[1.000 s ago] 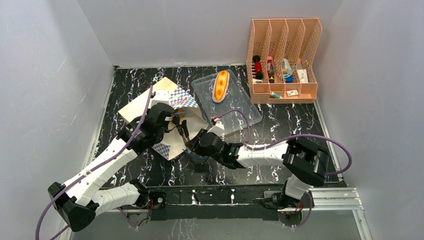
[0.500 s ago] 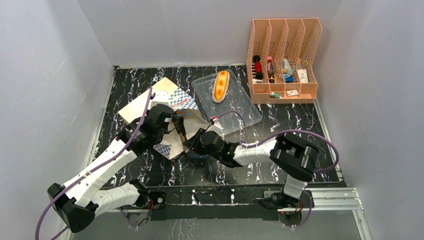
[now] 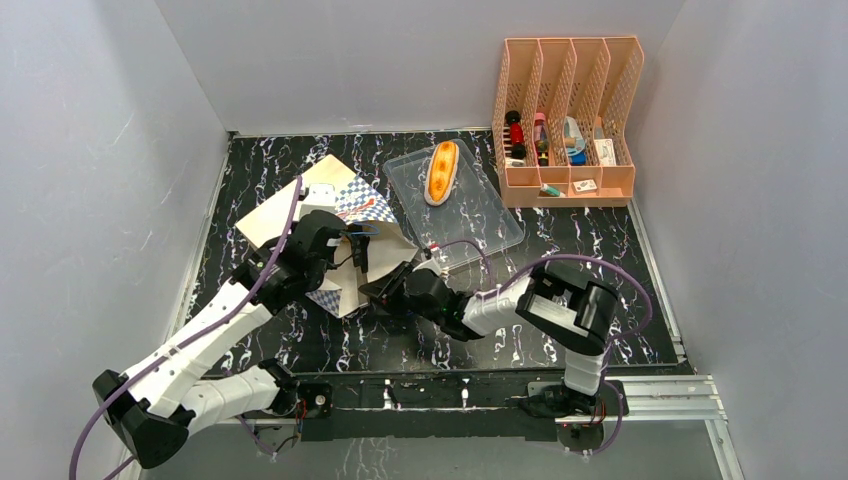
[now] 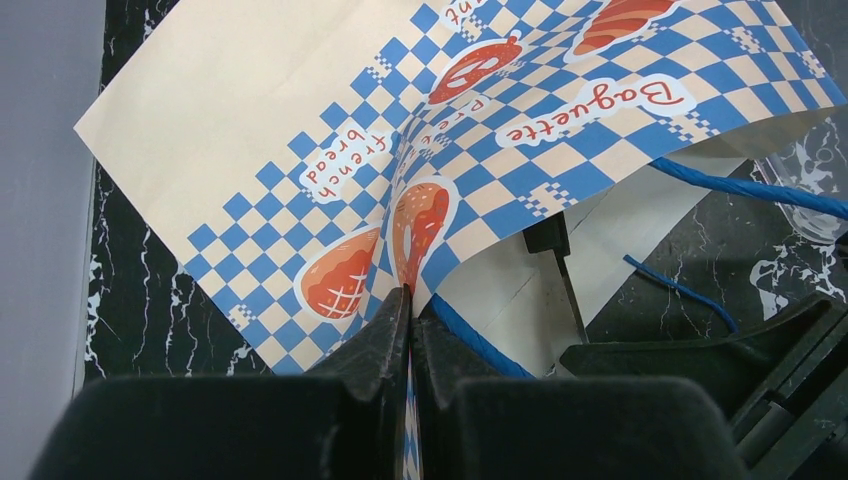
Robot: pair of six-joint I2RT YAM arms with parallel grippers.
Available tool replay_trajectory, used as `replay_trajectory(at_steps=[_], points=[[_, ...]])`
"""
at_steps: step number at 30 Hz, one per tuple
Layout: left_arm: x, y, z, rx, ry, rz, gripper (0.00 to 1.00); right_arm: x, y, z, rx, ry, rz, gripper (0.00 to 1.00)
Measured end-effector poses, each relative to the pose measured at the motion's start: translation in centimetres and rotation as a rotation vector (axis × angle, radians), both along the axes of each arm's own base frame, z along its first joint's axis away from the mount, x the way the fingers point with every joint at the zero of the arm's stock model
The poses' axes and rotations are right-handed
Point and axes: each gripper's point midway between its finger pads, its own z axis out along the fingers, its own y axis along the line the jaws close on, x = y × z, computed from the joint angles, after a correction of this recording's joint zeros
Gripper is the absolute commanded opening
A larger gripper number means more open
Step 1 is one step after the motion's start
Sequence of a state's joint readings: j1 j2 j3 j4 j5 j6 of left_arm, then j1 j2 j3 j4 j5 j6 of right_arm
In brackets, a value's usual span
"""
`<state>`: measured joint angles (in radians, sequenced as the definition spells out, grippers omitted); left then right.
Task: Take the fake bread out of the paper bag
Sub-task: Place the clamp on the paper bag.
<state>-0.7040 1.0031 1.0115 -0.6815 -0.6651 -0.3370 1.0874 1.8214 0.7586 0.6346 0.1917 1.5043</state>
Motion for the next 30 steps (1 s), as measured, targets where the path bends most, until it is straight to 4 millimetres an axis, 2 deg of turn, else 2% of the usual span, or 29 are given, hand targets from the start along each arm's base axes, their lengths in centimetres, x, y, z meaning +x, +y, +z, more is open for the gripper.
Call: replay_trajectory(at_steps=[6, 7, 8, 9, 23, 30], points=[[-0.3, 0.3, 0.1, 0.001, -0.008, -0.006, 0.0, 0.0, 0.7, -0.1, 0.082, 0.083, -0.031, 0.11], [-0.3, 0.3, 0.0, 0.004, -0.006, -0.007, 0.0, 0.1, 0.8, -0.2, 0.087, 0.087, -0.033, 0.23], [-0.4, 0.4, 0.0, 0.005, -0.006, -0.008, 0.0, 0.1, 0.9, -0.2, 0.09, 0.092, -0.033, 0.14], [-0.4, 0.4, 0.0, 0.006, -0.006, -0.009, 0.0, 0.2, 0.9, -0.2, 0.094, 0.095, -0.034, 0.13], [-0.3, 0.3, -0.1, 0.006, -0.013, -0.013, 0.0, 3.0, 0.9, 0.8, 0.086, 0.065, -0.049, 0.19], [-0.3, 0.3, -0.1, 0.007, -0.012, -0.014, 0.0, 3.5, 0.9, -0.9, 0.047, 0.071, -0.027, 0.22]])
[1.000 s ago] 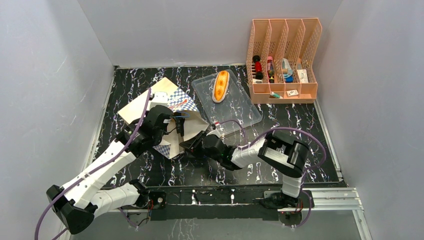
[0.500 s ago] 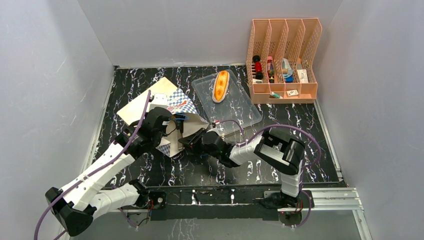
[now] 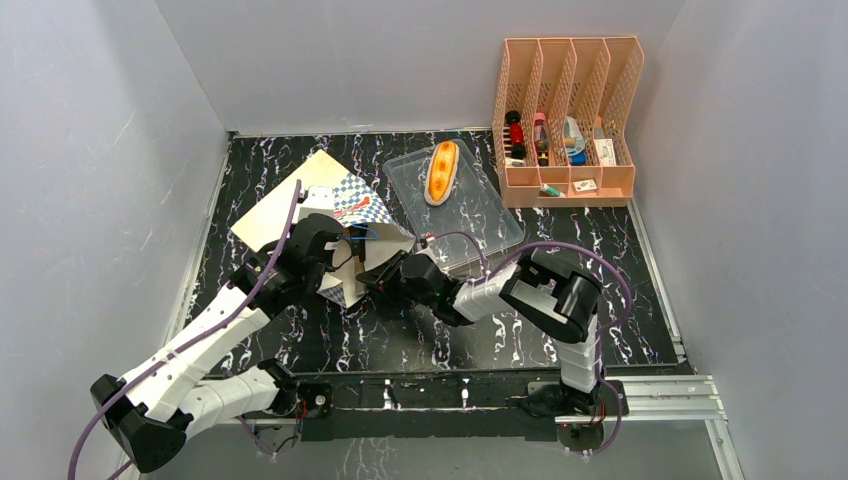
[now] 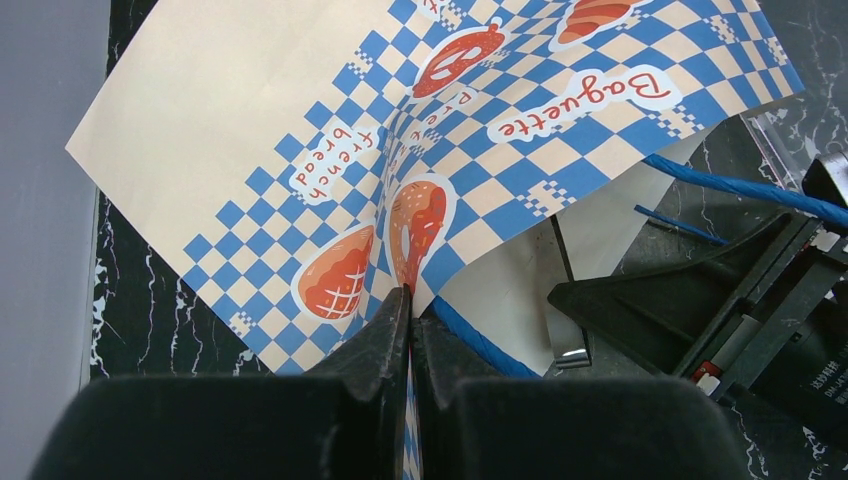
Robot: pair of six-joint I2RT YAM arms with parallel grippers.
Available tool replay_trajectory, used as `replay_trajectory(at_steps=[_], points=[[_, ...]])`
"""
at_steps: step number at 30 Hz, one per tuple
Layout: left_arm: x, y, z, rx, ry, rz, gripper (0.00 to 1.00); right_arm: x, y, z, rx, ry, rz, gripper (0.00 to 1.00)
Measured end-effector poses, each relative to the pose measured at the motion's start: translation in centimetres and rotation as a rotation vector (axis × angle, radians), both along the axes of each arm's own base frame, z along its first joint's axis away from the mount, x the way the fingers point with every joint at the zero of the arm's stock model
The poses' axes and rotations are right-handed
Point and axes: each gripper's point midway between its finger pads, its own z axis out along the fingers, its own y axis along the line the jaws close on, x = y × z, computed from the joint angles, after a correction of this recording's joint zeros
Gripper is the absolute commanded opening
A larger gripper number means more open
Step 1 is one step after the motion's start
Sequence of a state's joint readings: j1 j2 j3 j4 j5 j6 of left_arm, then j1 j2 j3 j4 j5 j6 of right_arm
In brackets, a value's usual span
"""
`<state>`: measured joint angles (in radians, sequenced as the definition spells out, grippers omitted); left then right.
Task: Take the fake bread out of the paper bag
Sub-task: Place the clamp on the paper bag.
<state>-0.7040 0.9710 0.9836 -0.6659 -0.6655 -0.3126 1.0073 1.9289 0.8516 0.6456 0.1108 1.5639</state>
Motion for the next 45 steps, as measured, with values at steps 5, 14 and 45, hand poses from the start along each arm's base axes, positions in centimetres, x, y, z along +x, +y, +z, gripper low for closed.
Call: replay_trajectory(at_steps=[5, 14, 45], points=[[0.0, 0.0, 0.0, 0.002, 0.0, -0.001, 0.0, 0.4, 0.5, 0.3, -0.003, -0.011, 0.024, 0.15], [0.1, 0.0, 0.2, 0.001, -0.002, 0.0, 0.0, 0.6, 0.3, -0.1, -0.035, -0.023, 0.039, 0.0], [0.5, 0.0, 0.3, 0.03, 0.006, 0.008, 0.0, -5.9, -1.7, 0.3, -0.143, -0.09, 0.149, 0.0]])
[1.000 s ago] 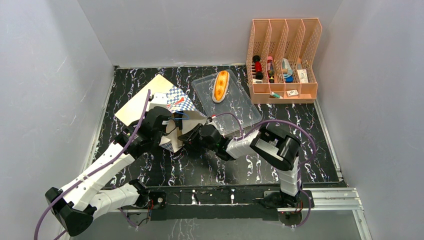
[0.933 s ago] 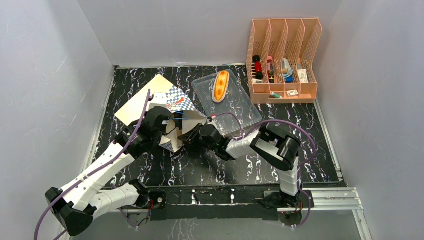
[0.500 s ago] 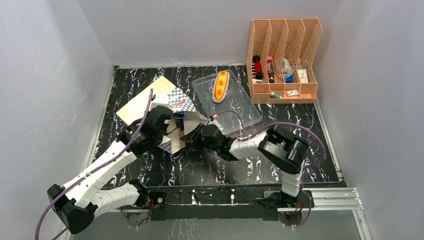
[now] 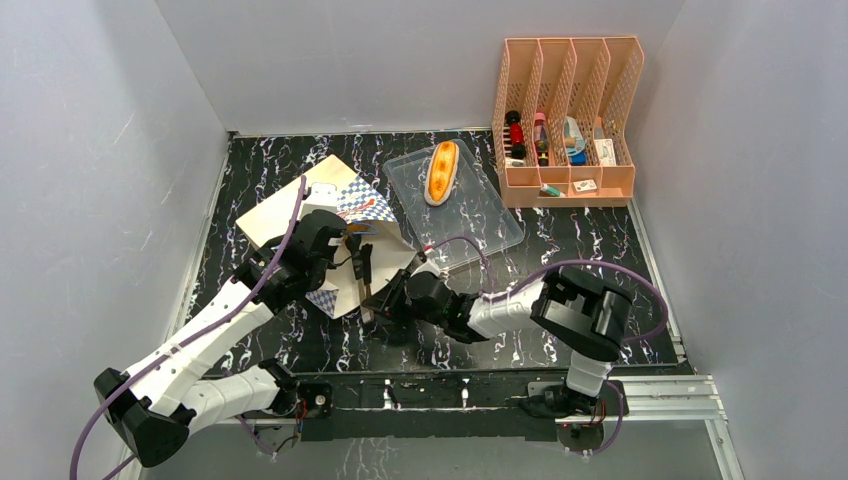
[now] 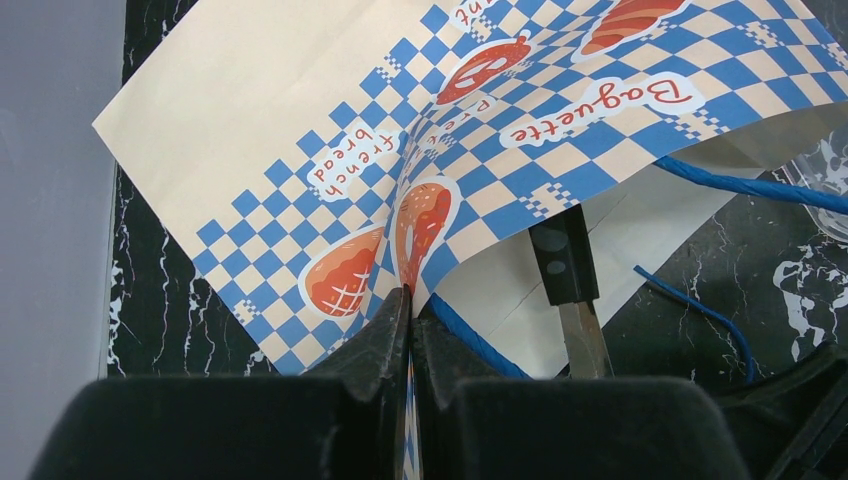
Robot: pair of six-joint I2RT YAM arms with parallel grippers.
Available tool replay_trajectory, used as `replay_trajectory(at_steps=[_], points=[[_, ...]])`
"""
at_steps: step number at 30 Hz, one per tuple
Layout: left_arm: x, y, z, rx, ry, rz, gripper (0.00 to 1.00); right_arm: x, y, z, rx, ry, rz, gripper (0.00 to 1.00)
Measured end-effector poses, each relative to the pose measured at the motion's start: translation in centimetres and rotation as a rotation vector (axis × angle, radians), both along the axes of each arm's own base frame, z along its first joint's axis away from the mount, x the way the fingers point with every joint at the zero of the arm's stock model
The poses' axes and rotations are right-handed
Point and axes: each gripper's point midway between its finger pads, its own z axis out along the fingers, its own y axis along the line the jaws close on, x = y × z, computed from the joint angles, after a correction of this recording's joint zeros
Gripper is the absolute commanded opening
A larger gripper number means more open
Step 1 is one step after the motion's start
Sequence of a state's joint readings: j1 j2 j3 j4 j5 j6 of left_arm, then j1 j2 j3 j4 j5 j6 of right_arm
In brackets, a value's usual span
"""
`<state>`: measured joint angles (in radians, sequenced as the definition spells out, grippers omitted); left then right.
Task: Take the fake bread out of the paper bag
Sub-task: Place the clamp on the paper bag.
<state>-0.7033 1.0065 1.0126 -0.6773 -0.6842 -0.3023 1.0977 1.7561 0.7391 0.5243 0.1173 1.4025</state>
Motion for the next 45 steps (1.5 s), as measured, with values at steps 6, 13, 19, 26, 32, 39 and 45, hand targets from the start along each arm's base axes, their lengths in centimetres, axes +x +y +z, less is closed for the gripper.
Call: replay_trajectory(at_steps=[6, 13, 19, 26, 32, 39, 45], points=[[0.0, 0.0, 0.0, 0.001, 0.0, 0.0, 0.0, -0.6, 0.5, -1.4, -0.176, -0.094, 0.057, 0.0], [0.0, 0.0, 0.0, 0.001, -0.002, -0.002, 0.0, -0.6, -0.5, -3.4, -0.525, -0.28, 0.092, 0.0], [0.0, -0.1, -0.5, 0.0, 0.002, -0.005, 0.0, 0.5, -2.9, -4.6, -0.786, -0.409, 0.082, 0.16], [0.1, -0.3, -0.6, -0.01, 0.001, -0.01, 0.0, 0.6, -5.7, -5.0, -0.988, -0.528, 0.048, 0.5], [0.1, -0.4, -0.7, -0.01, 0.001, -0.01, 0.0, 0.1, -7.0, -5.0, -1.096, -0.596, 0.037, 0.67], [0.1, -0.4, -0.8, -0.013, 0.003, -0.006, 0.0, -0.7, -7.6, -4.2, -1.107, -0.642, 0.023, 0.86], [0.1, -0.4, -0.7, -0.025, -0.004, -0.004, 0.0, -1.4, -7.7, -0.1, -1.054, -0.712, -0.078, 0.98]])
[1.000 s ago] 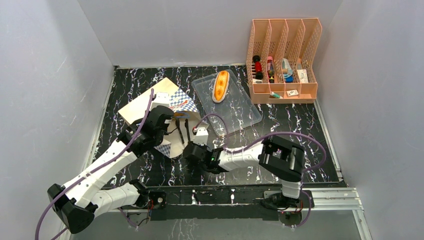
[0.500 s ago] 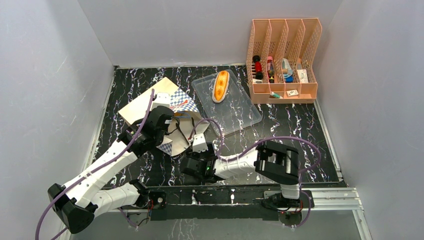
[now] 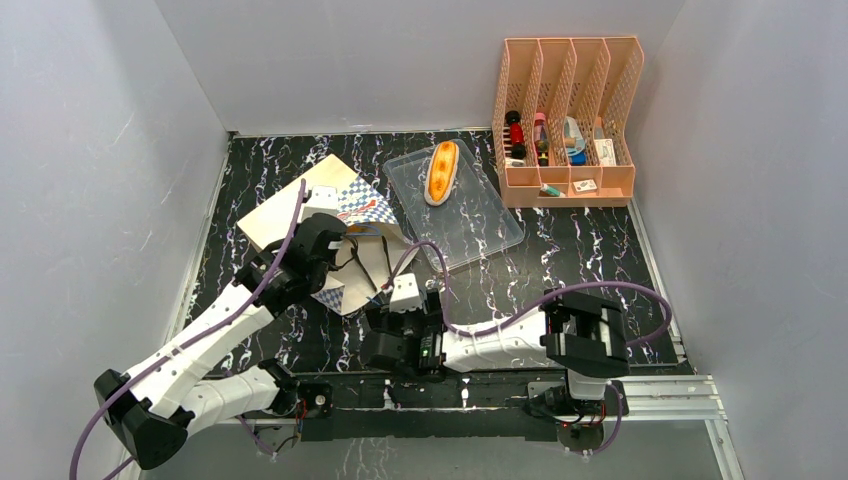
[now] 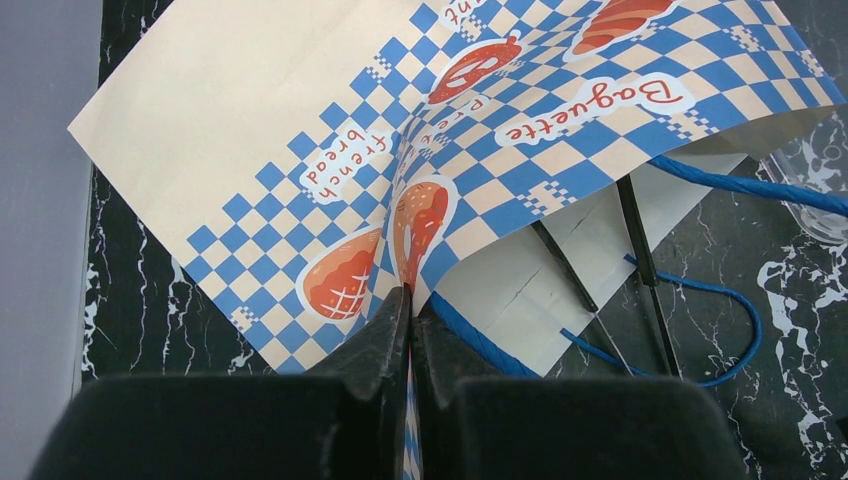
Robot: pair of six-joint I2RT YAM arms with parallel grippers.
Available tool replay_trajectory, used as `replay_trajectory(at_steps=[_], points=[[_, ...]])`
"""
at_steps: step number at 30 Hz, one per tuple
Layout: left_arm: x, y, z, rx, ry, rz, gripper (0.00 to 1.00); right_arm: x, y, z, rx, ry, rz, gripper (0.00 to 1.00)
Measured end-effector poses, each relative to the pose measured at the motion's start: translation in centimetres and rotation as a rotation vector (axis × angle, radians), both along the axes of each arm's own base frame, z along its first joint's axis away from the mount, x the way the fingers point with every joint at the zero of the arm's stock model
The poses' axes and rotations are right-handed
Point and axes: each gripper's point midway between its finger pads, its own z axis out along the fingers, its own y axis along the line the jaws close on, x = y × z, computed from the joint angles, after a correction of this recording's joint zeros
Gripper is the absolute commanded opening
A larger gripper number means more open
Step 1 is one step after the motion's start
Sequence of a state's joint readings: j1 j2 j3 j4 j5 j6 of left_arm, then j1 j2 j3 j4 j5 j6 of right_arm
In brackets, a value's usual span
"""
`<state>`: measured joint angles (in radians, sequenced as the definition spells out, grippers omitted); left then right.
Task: Take the fake bread out of the paper bag
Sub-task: Place the clamp on the paper bag, then pick up the clamp from the paper bag.
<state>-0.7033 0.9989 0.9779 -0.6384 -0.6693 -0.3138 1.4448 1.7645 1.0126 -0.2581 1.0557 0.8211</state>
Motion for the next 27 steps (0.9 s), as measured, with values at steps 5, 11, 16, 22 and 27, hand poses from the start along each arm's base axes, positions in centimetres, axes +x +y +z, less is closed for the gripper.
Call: replay_trajectory(at_steps=[5, 11, 16, 22, 27], points=[[-0.4, 0.3, -0.2, -0.008, -0.01, 0.001, 0.0, 0.1, 0.6, 3.0, 0.057, -0.076, -0.064, 0.95], [-0.4, 0.4, -0.3, -0.006, -0.008, 0.001, 0.02, 0.8, 1.0, 3.4, 0.061, -0.097, -0.07, 0.89], [-0.4, 0.4, -0.3, -0.006, -0.008, 0.0, 0.03, 1.4, 0.9, 1.7, 0.012, -0.089, -0.026, 0.91], [-0.4, 0.3, -0.2, -0.011, -0.009, -0.002, 0.04, 2.8, 0.9, 0.2, -0.023, -0.077, 0.009, 0.97], [-0.4, 0.2, -0.3, -0.012, -0.004, -0.006, 0.06, 4.0, 1.6, -0.1, -0.022, -0.075, 0.034, 0.98]])
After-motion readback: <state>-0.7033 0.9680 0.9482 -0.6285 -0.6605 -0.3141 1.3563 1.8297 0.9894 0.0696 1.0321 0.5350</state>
